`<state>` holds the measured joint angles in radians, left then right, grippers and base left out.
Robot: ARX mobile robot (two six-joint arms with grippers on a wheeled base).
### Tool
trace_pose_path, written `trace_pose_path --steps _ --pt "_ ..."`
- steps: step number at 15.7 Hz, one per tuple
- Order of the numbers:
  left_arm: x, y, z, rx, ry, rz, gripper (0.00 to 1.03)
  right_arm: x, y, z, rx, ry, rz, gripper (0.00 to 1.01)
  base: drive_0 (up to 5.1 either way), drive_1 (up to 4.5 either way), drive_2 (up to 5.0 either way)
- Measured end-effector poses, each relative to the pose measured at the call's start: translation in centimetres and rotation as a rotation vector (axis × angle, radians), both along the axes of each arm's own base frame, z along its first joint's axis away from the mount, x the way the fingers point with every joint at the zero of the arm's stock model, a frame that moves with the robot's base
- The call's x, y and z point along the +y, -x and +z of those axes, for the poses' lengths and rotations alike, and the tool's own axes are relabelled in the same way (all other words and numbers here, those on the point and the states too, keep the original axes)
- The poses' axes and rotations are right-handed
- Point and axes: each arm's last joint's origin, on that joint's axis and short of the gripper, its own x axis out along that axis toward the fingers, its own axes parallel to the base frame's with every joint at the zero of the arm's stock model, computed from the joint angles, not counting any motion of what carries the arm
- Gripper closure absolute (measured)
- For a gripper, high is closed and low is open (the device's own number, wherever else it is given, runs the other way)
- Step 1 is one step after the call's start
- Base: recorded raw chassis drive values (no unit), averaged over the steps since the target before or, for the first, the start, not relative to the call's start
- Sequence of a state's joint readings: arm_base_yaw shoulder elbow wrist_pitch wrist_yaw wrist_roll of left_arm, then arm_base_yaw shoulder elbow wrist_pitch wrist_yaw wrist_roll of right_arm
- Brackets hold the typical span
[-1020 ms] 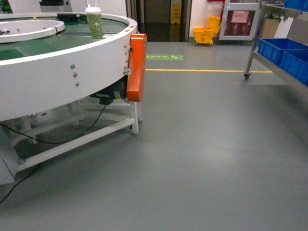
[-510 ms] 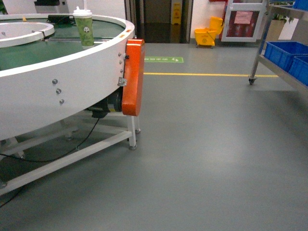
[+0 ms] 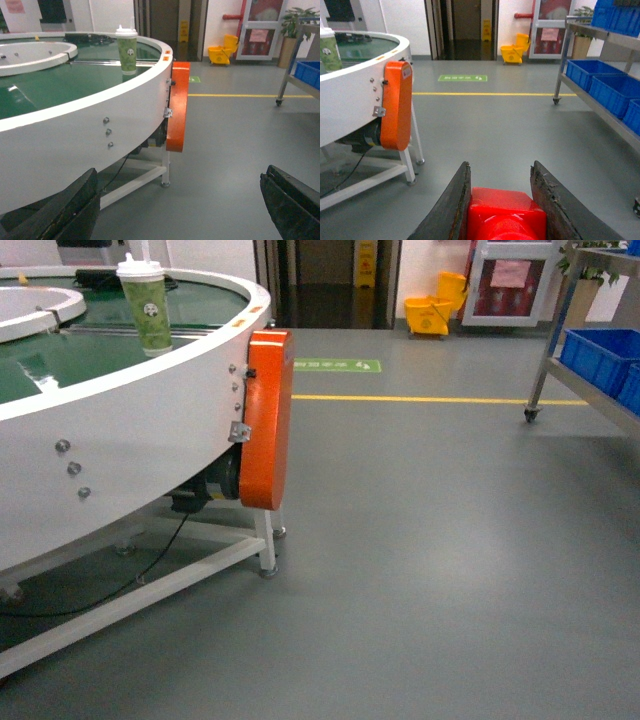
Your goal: Pick red block from blue box to shelf
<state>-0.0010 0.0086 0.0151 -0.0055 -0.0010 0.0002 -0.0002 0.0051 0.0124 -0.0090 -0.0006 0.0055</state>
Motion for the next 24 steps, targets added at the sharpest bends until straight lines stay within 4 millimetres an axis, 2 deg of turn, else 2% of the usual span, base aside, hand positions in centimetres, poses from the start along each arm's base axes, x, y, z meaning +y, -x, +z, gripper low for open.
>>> trace_pose_path --steps 5,24 --pt "0.01 0.0 0.01 -0.002 0.0 0.001 0.05 0.0 0.0 0.04 -0.005 0.0 0.0 0.72 0.0 4.29 -4.4" --pt "0.01 0.0 0.02 -0.002 0.0 0.0 0.05 0.0 0.0 0.04 -0.005 0.0 0.0 0.72 -1.6 -1.57 -1.6"
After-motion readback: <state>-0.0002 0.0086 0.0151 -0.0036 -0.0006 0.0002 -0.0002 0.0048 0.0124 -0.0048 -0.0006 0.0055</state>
